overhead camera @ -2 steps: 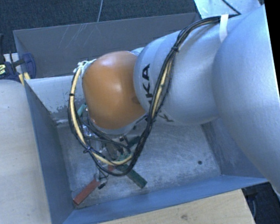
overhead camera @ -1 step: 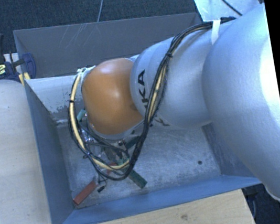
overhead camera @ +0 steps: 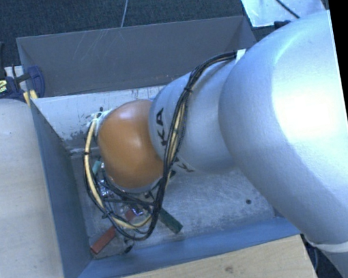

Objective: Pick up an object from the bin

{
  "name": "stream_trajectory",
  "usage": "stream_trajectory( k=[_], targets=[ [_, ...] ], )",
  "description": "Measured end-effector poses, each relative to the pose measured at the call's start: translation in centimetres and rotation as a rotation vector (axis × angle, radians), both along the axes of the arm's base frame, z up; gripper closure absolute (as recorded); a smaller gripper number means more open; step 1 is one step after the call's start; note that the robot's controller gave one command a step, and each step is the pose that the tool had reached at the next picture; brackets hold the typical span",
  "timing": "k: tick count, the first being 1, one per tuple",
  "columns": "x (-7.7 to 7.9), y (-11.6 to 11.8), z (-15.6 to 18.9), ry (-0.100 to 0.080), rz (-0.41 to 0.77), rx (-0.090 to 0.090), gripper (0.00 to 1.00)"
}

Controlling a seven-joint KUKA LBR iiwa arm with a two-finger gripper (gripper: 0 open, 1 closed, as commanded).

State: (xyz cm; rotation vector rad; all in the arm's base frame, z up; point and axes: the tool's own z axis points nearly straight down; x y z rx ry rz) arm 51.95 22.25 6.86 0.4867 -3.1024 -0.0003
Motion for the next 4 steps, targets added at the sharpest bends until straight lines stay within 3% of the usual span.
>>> stream_trajectory(
  k=[1, 4],
  targets=[
    [-0.4, -0.7, 0.4, -0.003, 0.098, 0.002, 1.00],
    [-0.5, -0.7, 2.0, -0.003, 0.097, 0.001, 1.00]
  ],
)
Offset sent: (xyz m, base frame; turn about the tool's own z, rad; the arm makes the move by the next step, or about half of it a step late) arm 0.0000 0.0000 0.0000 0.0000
